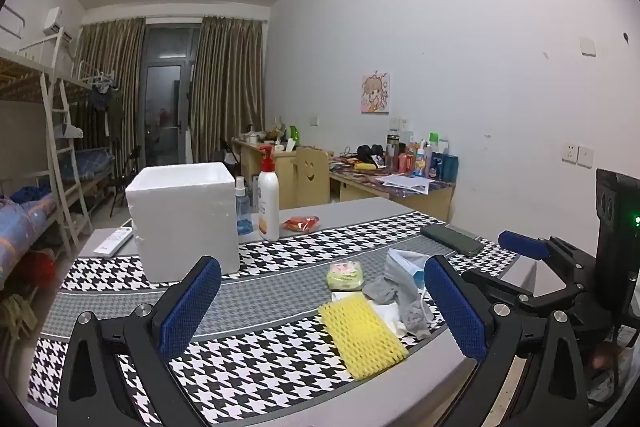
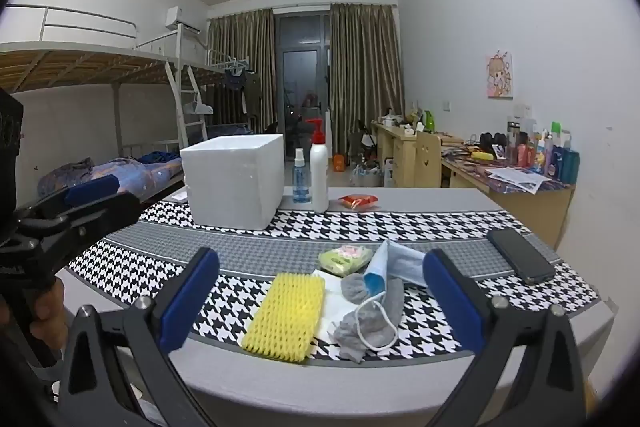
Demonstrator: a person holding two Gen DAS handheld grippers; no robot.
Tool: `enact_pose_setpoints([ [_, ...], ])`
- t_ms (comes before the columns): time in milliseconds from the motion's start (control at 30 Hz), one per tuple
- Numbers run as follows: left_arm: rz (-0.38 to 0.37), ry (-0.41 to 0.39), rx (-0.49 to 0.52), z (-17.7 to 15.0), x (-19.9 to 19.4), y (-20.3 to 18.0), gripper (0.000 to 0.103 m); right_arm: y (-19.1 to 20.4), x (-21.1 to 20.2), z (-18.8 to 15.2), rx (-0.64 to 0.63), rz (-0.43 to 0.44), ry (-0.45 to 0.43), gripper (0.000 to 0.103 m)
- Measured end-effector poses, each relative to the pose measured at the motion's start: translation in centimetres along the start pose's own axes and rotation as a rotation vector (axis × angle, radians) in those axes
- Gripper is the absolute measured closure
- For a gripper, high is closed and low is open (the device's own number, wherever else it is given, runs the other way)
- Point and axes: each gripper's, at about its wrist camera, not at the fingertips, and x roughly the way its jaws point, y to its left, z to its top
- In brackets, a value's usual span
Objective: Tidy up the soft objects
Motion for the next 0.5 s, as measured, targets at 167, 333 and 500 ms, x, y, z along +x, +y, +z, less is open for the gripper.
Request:
enact_pose_setpoints([
  [167, 0.016, -0.032, 0.016, 0.2, -0.4, 0.1, 0.001, 0.1, -0.4, 0.2, -0.002, -0.001, 0.002, 0.0],
  [333, 0.035, -0.039, 0.008, 0.0, -0.6, 0.0, 0.001, 0.3, 0.1, 0.3, -0.008, 0.002, 0.012, 0.0],
  [500, 0.026, -0.028, -0.001, 0.0, -0.5, 0.2, 0.001, 0.2, 0.2, 0.5, -0.01, 0.004, 0.012, 0.0],
])
